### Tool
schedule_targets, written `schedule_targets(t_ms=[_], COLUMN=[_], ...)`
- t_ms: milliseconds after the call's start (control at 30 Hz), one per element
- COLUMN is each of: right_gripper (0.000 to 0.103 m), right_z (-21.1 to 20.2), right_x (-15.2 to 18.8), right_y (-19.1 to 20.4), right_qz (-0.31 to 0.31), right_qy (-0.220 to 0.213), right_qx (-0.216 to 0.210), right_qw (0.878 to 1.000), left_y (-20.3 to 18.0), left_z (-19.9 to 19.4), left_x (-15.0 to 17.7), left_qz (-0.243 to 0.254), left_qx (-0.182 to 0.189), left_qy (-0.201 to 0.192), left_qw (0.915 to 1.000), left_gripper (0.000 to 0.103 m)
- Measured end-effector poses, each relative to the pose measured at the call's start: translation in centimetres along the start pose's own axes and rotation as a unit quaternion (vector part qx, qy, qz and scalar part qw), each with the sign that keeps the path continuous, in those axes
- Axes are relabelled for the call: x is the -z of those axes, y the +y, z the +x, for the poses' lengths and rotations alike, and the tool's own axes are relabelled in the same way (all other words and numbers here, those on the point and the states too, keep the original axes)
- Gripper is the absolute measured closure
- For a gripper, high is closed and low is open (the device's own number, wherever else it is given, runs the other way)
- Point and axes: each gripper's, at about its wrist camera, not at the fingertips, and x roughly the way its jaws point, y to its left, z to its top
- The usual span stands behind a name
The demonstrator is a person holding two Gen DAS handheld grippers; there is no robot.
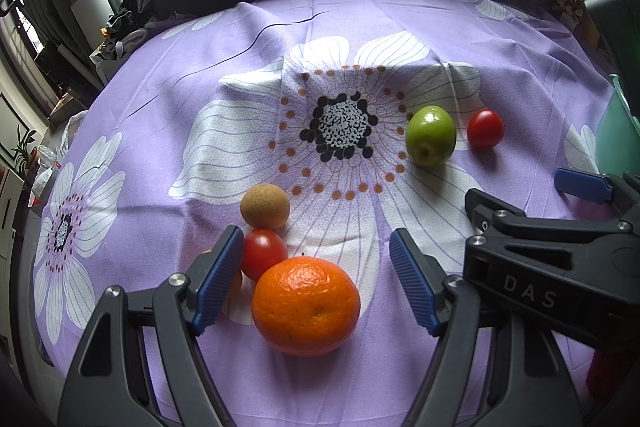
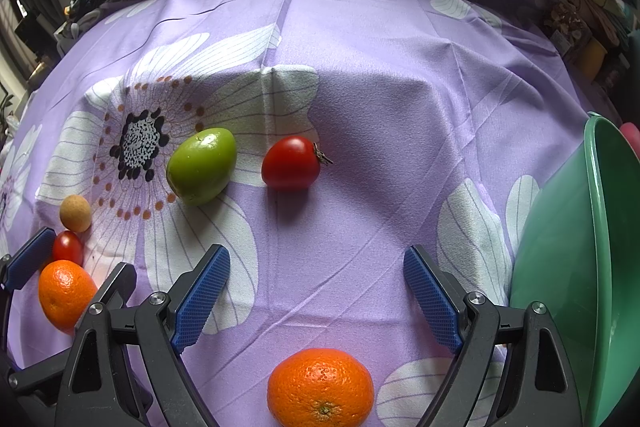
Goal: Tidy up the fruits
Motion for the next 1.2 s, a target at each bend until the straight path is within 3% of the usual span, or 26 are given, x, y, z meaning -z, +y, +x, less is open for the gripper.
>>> schedule_targets(t_ms=[1000, 1133, 1200], right_gripper=[0.010, 0.005, 0.009], right_z=[0.2, 0.6, 0.3], right_x=[-0.1, -0.7, -0.9], right_y=[0.2, 0.4, 0.3], right_qz=[-0.005, 0.005, 0.013], right_qy=[0.004, 0.013, 0.006], right_qx=[-0.004, -0.003, -0.015], right_qw=[1.000, 1.000, 1.000], left_y=[0.2, 1.0, 1.3], left_z=[-0.2, -0.4, -0.9], left_x=[-0.2, -0.4, -0.6], left_qz=[0.013, -0.003, -0.009], left_qx=[0.016, 0.035, 0.053], left_qy=[0.005, 0.006, 0.003], left_qw=[0.9998, 0.9994, 0.9985], left_gripper=[0.030, 0.033, 0.033])
